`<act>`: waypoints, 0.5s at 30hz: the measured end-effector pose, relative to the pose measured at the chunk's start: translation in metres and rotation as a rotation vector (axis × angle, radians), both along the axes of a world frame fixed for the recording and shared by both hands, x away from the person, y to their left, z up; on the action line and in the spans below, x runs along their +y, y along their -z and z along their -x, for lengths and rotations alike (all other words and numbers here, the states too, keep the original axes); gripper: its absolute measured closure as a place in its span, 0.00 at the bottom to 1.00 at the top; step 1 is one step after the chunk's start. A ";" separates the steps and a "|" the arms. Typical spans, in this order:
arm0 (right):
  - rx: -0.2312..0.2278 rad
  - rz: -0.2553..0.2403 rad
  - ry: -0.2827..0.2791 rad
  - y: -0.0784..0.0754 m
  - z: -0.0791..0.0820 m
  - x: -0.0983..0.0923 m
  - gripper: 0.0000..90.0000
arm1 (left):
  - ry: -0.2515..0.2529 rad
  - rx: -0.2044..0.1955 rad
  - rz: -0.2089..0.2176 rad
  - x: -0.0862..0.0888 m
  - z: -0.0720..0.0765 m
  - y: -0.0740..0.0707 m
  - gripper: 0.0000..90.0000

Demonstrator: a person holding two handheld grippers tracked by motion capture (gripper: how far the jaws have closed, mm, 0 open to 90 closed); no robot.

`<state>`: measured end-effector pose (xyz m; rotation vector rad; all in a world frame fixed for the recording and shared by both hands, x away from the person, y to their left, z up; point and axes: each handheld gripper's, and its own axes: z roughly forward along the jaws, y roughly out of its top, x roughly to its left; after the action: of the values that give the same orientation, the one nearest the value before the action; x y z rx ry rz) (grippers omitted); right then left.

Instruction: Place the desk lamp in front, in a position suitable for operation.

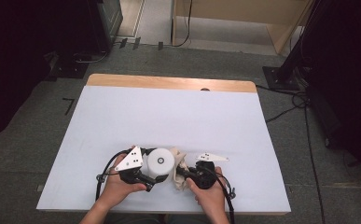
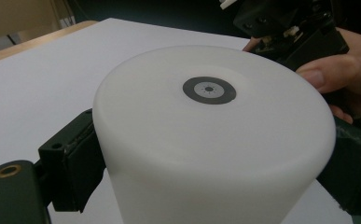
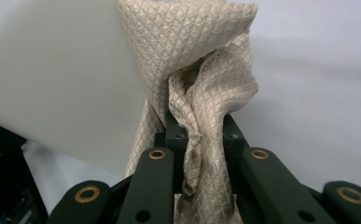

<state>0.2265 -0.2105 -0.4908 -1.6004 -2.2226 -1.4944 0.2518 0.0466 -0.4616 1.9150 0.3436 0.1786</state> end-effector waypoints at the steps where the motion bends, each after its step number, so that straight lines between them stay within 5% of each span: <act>1: 0.002 0.002 0.002 0.000 0.000 0.000 0.89 | 0.000 0.000 0.000 0.000 0.000 0.000 0.09; 6: -0.055 -0.045 0.016 -0.014 0.004 -0.002 0.89 | -0.001 -0.001 0.000 0.000 0.000 0.000 0.09; 12: -0.230 -0.133 0.013 -0.047 0.015 -0.007 0.89 | -0.003 -0.001 0.002 0.000 0.000 0.001 0.09; 15: -0.257 -0.151 0.012 -0.051 0.016 -0.008 0.89 | -0.002 -0.002 0.002 0.000 0.000 0.001 0.09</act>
<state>0.2101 -0.2186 -0.4395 -1.4534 -2.1565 -1.9174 0.2517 0.0462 -0.4623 1.9128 0.3446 0.1820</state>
